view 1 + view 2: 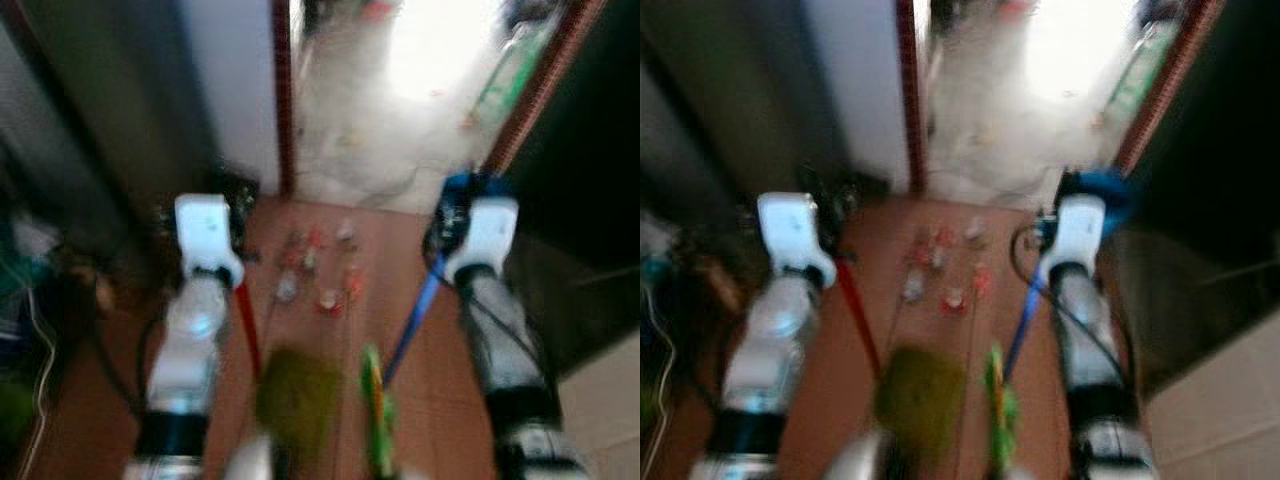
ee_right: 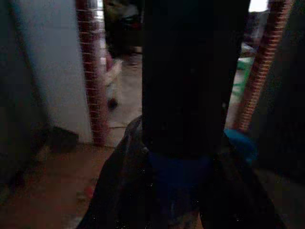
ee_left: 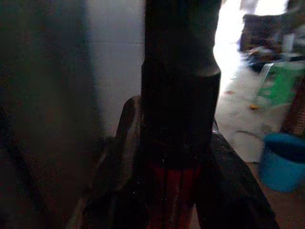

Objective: Sweep floor

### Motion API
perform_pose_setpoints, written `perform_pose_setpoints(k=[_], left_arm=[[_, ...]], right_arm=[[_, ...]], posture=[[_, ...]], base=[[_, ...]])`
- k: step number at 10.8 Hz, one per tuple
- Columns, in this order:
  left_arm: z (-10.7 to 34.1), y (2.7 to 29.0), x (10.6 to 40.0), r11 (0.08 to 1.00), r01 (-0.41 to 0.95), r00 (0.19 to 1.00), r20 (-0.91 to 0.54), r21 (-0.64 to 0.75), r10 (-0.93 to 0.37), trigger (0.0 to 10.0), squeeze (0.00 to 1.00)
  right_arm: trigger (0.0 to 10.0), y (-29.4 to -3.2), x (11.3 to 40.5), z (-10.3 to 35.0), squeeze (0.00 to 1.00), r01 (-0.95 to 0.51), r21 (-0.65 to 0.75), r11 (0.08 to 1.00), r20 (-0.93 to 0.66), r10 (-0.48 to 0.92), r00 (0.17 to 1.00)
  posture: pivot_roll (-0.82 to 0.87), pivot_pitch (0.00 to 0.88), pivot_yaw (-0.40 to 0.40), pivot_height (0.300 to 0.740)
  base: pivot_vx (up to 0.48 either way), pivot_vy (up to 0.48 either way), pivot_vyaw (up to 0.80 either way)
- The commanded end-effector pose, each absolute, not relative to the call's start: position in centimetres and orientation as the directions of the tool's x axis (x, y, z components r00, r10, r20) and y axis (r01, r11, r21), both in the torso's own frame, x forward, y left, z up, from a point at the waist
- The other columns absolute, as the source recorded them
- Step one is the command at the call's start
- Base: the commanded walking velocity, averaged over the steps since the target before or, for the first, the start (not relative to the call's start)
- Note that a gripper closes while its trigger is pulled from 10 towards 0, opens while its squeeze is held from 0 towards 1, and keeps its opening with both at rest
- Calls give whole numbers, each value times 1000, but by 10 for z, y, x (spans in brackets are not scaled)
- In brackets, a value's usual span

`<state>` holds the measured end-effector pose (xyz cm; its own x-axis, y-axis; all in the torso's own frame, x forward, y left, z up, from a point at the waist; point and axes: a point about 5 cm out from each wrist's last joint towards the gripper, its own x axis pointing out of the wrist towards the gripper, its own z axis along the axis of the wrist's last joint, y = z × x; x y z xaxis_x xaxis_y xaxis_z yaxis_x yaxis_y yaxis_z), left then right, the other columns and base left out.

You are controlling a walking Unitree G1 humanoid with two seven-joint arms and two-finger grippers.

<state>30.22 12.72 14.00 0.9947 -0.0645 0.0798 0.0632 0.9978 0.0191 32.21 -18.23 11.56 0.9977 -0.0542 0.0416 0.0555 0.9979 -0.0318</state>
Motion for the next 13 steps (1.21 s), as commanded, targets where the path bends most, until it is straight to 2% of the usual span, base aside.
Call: perform_pose_setpoints(k=[1, 2, 9, 11, 13], left_arm=[[156, 128, 304, 997, 62, 986, 155, 42, -68, 10000, 0], [156, 129, 303, 997, 60, 984, 168, 39, -66, 10000, 0], [156, 124, 304, 996, 86, 981, 175, 1, -85, 10000, 0], [155, 124, 303, 997, 73, 983, 168, 1, -72, 10000, 0], [159, 124, 306, 998, 50, 982, 178, 41, -56, 10000, 0]], right_arm=[[10000, -187, 324, 131, 0, 90, -81, 993, 121, -80, 989], [10000, -191, 326, 141, 0, 112, -115, 987, 164, -92, 982], [10000, -183, 323, 142, 0, 54, -126, 991, 177, -31, 984], [10000, -183, 326, 148, 0, 44, -141, 989, 195, -16, 981], [10000, -183, 329, 152, 0, 36, -141, 989, 197, -8, 980]], posture=[[36, 34, -3, 740], [34, 32, -4, 740], [18, 47, 12, 740], [19, 52, 7, 740], [39, 59, -30, 740]], base=[[0, 0, 0], [0, 0, 0], [427, 0, 0], [433, 0, 0], [375, 294, 0]])
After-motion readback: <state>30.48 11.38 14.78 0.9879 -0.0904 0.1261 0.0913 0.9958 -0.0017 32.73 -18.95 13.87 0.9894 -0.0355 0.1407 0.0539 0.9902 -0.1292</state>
